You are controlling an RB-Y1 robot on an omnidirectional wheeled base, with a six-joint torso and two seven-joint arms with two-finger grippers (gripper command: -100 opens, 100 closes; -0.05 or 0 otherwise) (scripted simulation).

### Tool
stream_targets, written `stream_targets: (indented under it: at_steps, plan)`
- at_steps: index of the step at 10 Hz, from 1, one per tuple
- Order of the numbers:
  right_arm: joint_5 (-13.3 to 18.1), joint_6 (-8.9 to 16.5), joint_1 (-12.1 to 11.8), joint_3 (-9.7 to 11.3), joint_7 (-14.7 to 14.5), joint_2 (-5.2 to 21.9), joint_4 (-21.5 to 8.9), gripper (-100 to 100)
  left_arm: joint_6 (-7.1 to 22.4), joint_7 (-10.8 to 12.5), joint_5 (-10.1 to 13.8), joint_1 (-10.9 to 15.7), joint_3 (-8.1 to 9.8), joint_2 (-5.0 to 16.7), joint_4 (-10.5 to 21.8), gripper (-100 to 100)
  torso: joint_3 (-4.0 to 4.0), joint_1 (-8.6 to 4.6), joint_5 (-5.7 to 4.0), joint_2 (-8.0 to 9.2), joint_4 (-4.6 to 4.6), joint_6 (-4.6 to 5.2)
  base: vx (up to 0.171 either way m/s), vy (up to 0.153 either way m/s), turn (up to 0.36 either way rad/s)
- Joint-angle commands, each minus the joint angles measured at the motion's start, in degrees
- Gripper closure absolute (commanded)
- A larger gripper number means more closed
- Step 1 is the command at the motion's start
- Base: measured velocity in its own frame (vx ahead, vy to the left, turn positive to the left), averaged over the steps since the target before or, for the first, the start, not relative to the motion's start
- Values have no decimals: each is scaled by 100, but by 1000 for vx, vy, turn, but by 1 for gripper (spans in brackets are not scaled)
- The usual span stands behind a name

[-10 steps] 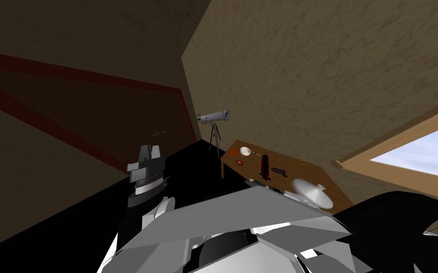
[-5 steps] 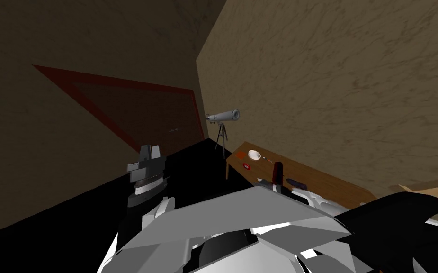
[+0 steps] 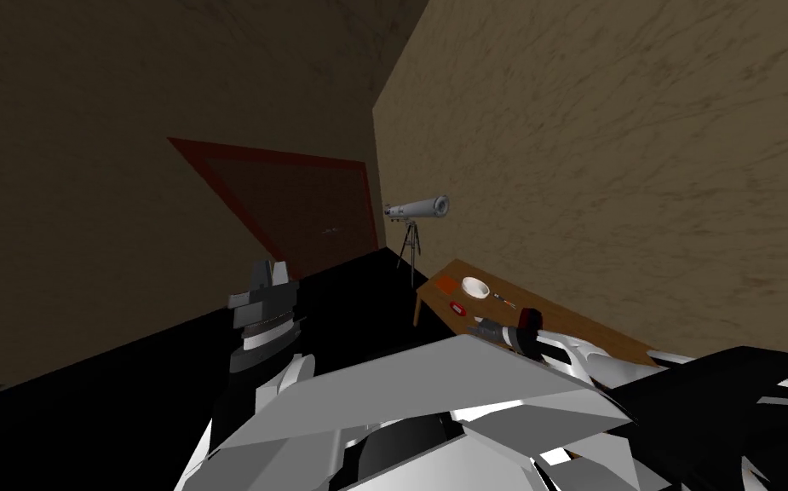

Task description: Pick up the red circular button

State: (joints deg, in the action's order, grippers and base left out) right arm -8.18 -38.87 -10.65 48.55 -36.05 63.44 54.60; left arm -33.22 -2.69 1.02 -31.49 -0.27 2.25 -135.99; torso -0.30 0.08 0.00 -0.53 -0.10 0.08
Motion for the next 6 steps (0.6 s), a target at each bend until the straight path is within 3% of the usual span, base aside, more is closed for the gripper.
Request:
stream_targets:
  at_steps: [1, 3, 4, 5, 6]
  plan:
    - [57, -17, 102, 64, -132, 124, -183, -100, 0, 0, 0, 0, 0, 0, 0, 0, 0, 0, 0, 0, 0, 0, 55, 18, 255]
    - [140, -44, 245, 146, -311, 270, -428, -100, 0, 0, 0, 0, 0, 0, 0, 0, -4, 4, 0, -8, -2, -1, 61, 23, 292]
    - [124, -42, 212, 125, -293, 160, -432, -100, 0, 0, 0, 0, 0, 0, 0, 0, -4, 4, 1, -6, -2, 2, 25, 3, 52]
    - [129, -63, 223, 128, -307, 168, -457, 0, 0, 0, 0, -1, 1, 0, 0, 0, 3, 1, -1, 6, 0, 9, 6, 0, -9]
    - [199, 21, 268, 57, -332, -19, -540, -100, 0, 0, 0, -1, 1, 0, 0, 0, 8, 0, -1, 16, 2, 9, 0, -15, 55]
